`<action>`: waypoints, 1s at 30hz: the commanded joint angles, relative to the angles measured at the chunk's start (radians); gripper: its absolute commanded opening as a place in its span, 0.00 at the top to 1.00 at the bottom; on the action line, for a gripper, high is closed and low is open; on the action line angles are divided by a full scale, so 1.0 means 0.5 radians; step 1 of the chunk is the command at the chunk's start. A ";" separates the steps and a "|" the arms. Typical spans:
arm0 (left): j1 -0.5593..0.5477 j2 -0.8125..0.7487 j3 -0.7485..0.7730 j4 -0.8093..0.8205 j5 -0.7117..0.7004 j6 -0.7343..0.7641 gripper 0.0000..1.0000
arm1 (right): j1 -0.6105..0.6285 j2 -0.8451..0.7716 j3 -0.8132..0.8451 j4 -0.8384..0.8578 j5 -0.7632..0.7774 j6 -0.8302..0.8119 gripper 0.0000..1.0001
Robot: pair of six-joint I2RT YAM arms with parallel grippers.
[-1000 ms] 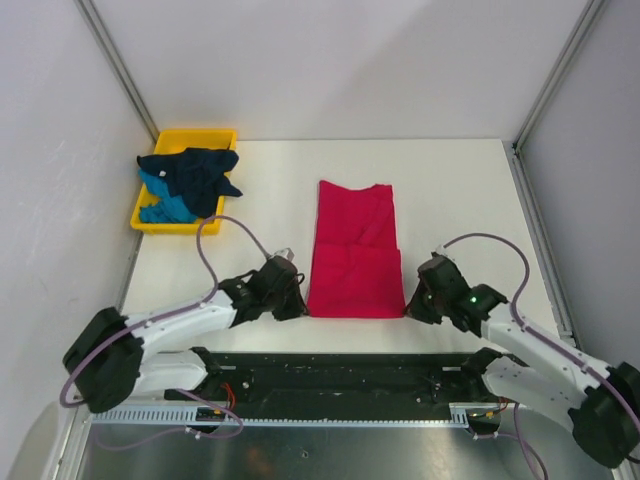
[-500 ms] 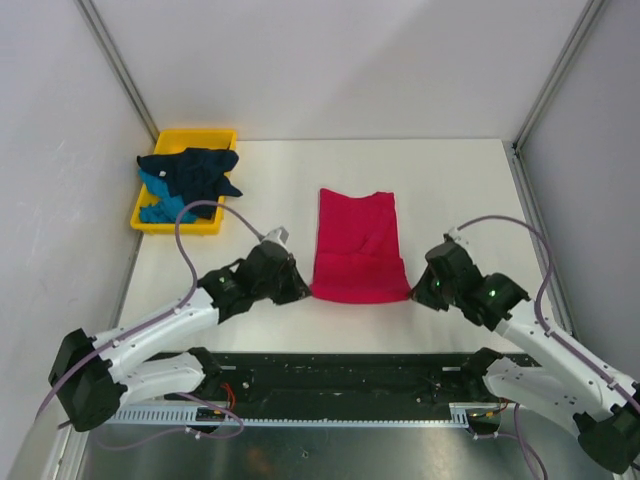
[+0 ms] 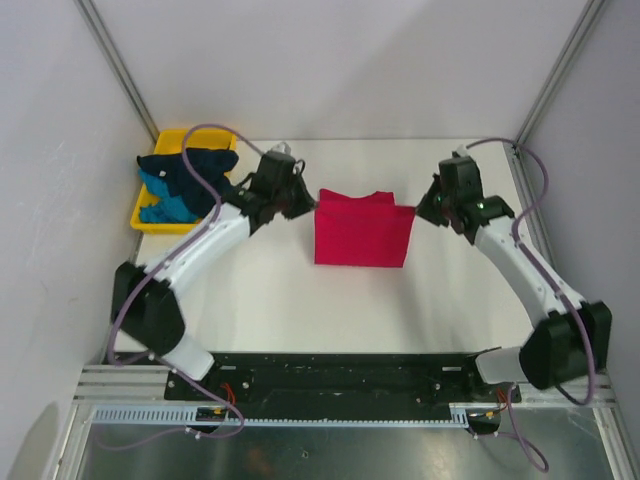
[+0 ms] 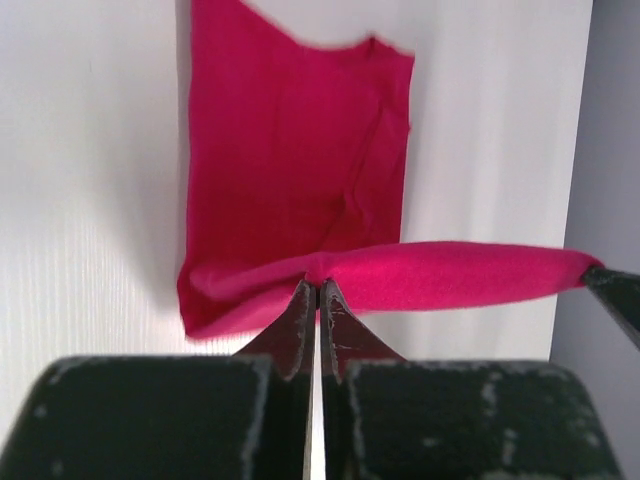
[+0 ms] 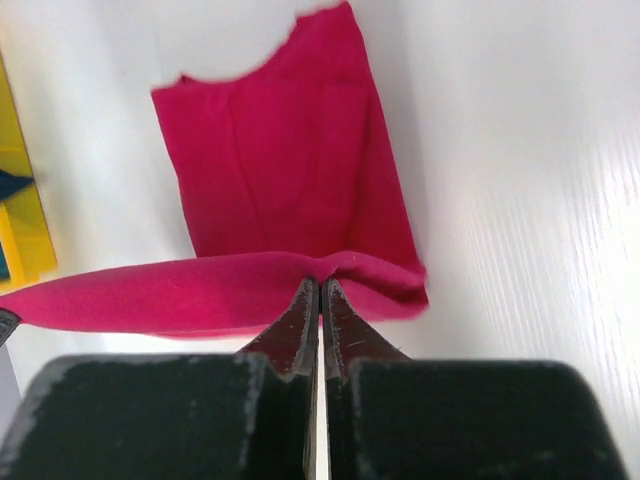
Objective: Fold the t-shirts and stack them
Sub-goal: Fold the long partially folded tshirt into a neat square
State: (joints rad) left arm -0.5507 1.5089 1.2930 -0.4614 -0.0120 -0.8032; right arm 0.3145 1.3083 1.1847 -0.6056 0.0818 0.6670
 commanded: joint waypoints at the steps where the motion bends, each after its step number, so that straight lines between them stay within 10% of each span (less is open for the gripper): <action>1: 0.147 0.424 0.457 0.004 -0.041 0.160 1.00 | -0.172 0.398 0.233 0.466 -0.120 -0.180 1.00; 11: 0.351 1.623 1.497 0.021 0.143 0.278 1.00 | -0.290 1.603 1.060 0.672 -0.359 -0.170 1.00; 15: 0.405 1.786 1.672 0.023 0.181 0.229 1.00 | -0.289 1.887 1.433 0.509 -0.361 -0.159 0.85; 19: 0.450 1.798 1.746 0.022 0.198 0.245 0.93 | -0.302 1.935 1.620 0.388 -0.298 -0.222 0.54; 24: 0.504 1.651 1.658 0.024 0.264 0.309 0.33 | -0.298 1.770 1.640 0.190 -0.219 -0.262 0.48; 30: 0.461 1.269 1.266 0.032 0.289 0.357 0.49 | -0.180 1.387 1.104 0.200 -0.355 -0.121 0.69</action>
State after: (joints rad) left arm -0.3023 2.3264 2.0132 -0.4587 0.1070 -0.6628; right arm 0.1764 2.1624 1.8759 -0.4740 -0.0544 0.5667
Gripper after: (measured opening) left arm 0.603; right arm 0.408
